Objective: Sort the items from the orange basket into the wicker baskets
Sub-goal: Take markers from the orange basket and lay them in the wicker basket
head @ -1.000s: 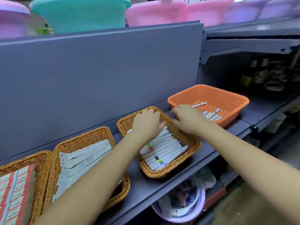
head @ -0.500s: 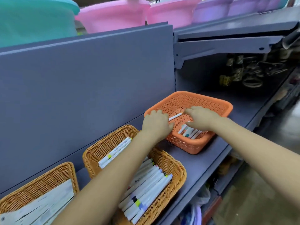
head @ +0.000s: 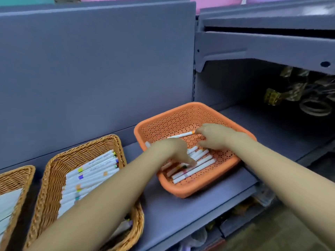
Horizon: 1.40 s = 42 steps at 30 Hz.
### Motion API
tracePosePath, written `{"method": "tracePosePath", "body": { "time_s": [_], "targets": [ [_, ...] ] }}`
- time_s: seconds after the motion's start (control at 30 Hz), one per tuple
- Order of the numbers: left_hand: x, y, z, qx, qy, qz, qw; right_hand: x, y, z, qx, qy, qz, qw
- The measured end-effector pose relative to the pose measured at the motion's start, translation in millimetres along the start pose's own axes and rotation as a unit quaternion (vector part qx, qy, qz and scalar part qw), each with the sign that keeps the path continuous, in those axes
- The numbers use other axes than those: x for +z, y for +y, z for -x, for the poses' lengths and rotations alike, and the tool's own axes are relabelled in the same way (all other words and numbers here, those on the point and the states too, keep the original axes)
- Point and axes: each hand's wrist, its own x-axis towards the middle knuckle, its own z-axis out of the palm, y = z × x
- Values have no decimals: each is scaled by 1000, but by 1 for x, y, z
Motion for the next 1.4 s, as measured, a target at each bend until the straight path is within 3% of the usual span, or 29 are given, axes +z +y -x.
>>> {"method": "tracePosePath", "body": {
  "time_s": [0.17, 0.57, 1.23, 1.4],
  "targets": [
    [-4, 26, -4, -14, -26, -2, 1000, -1, 6, -13, -33, -10, -4, 999],
    [-1, 34, -13, 9, 41, -83, 996, 3, 9, -14, 7, 46, -31, 998],
    [-9, 11, -13, 31, 69, -62, 995, 1, 12, -10, 35, 74, -59, 995],
    [-13, -1, -7, 28, 120, 27, 992, -12, 13, -6, 34, 110, -59, 992]
  ]
}}
